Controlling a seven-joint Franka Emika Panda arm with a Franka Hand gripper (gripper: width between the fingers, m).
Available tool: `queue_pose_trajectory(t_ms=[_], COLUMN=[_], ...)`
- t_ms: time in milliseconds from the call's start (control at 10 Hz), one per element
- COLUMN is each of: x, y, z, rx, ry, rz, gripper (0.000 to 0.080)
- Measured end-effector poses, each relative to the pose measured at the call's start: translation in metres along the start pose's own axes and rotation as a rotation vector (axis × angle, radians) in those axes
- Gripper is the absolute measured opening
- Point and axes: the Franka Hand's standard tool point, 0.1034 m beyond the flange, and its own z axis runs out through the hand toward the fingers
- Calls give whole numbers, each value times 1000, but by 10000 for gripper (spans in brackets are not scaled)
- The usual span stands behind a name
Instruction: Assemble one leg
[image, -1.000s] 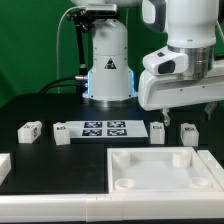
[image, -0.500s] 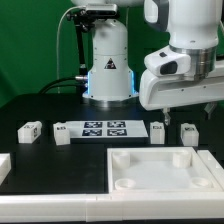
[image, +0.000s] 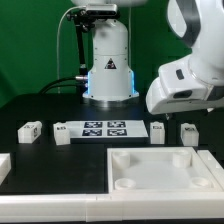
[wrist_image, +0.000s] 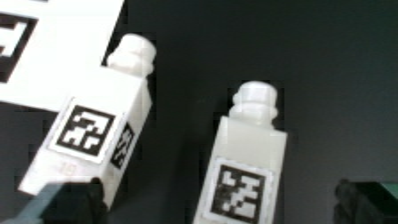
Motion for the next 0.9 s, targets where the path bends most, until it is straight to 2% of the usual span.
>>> queue_pose_trajectory(t_ms=[100, 200, 300, 600, 900], x=[-1, 7, 8, 19, 28], y=[-2, -5, -8, -14, -9], z=[2, 2, 3, 18, 30], rx=[-2, 1, -4, -24, -14], ry=[-77, -56, -53, -39, -43], rz=[-6, 0, 6, 56, 59], gripper=[649, 649, 649, 649, 649])
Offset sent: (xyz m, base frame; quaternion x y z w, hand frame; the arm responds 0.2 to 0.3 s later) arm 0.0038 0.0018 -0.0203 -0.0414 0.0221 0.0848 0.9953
